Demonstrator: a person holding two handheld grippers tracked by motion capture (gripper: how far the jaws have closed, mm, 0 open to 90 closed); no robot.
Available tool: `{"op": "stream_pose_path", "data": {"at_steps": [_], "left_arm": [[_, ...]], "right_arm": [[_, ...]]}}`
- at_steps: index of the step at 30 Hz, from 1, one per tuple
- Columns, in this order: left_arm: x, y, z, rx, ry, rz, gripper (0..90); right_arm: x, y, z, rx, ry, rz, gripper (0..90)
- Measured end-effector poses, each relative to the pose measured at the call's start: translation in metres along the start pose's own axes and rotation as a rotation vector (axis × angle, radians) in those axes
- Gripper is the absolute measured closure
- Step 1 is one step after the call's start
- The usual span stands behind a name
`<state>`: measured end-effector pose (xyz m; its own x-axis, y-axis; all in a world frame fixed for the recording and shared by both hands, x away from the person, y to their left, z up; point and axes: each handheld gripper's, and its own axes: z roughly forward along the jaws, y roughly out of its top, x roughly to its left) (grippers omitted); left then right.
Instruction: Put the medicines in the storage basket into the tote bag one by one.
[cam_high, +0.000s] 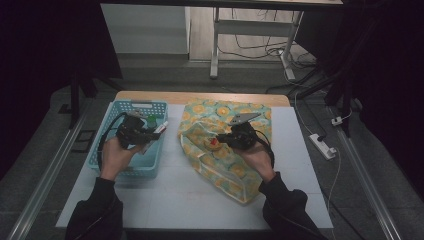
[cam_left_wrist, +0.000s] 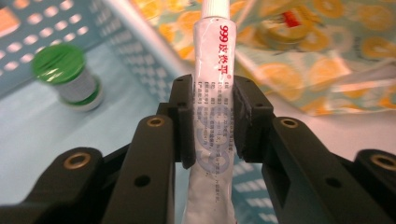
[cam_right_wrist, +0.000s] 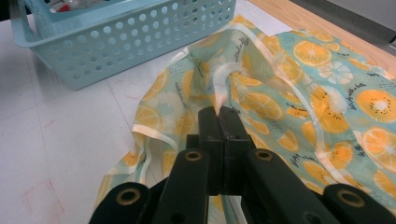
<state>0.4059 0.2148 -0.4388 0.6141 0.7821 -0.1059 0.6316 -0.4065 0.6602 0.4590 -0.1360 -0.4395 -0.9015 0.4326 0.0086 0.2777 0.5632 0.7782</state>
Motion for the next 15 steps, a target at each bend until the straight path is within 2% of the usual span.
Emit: {"op": "stream_pose_path", "data": {"at_steps": [4,8,15], "left_arm": [[-0.015,0.007,0.001,0.000,-0.021,0.041,71.6],[-0.026,0.012,0.006,0.008,-0.075,0.062,71.6],[-0.046,0.018,0.024,0.076,-0.119,0.114,71.6]], "right_arm": [[0.000,0.000,-0.001,-0.002,-0.001,-0.002,90.0],[0.001,0.001,-0.001,-0.002,0.001,-0.006,90.0],[0.000,0.000,-0.001,-0.002,-0.002,-0.005,89.9]]}}
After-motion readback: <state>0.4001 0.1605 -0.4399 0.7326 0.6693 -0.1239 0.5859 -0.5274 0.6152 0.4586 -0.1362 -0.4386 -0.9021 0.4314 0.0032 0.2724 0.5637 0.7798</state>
